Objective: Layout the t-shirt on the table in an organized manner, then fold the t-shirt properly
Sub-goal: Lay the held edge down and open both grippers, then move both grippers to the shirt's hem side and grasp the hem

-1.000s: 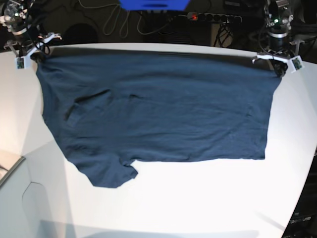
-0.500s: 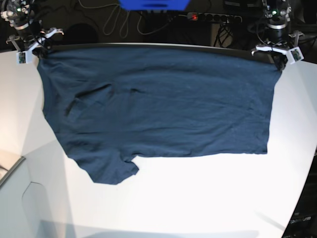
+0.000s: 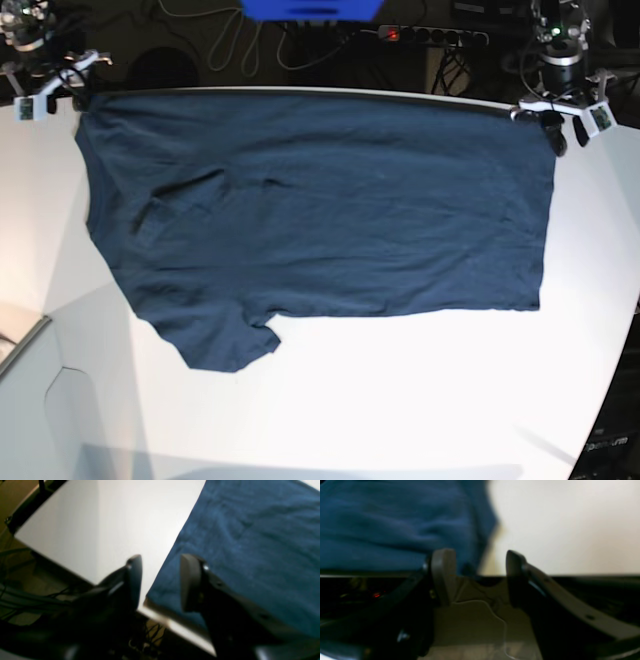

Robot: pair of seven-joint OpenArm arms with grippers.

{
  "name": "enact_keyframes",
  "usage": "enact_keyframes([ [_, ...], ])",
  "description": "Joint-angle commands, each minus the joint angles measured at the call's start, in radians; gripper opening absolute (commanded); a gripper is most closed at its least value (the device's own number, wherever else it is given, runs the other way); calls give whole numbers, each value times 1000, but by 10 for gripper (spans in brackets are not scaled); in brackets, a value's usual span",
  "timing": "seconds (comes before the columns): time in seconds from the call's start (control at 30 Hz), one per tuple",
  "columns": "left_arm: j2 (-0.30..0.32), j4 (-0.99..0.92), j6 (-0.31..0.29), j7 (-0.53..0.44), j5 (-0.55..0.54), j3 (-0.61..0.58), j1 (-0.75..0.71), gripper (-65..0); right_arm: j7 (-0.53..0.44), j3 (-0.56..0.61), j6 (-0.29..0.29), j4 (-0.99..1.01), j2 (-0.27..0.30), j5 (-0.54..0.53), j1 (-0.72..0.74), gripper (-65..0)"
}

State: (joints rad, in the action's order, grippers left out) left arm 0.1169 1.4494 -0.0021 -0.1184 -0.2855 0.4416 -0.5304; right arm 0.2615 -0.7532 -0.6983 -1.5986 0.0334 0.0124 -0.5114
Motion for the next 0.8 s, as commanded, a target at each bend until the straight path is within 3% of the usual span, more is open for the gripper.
enact_keyframes([
  [0.0,13,18,4,-30,-1,16,0,-365,-23,-12,0,-24,9,-15,-2,-318],
  [0.23,10,35,4,-23,-1,125,89,-257,-23,-91,0,-29,16,-13,116,-316],
  [0.47,46,34,4,-19,9,124,234,-248,-11,-16,0,-9,38,8,359,-277],
  [0.53,51,29,4,26,9,124,281,-247,-11,39,0,25,36,91,454,-270],
  [0.67,53,26,4,208,10,125,393,-247,-14,111,0,218,30,283,647,-270],
  [0.77,56,-8,3,285,10,125,473,-246,-20,114,0,392,30,346,771,-270],
])
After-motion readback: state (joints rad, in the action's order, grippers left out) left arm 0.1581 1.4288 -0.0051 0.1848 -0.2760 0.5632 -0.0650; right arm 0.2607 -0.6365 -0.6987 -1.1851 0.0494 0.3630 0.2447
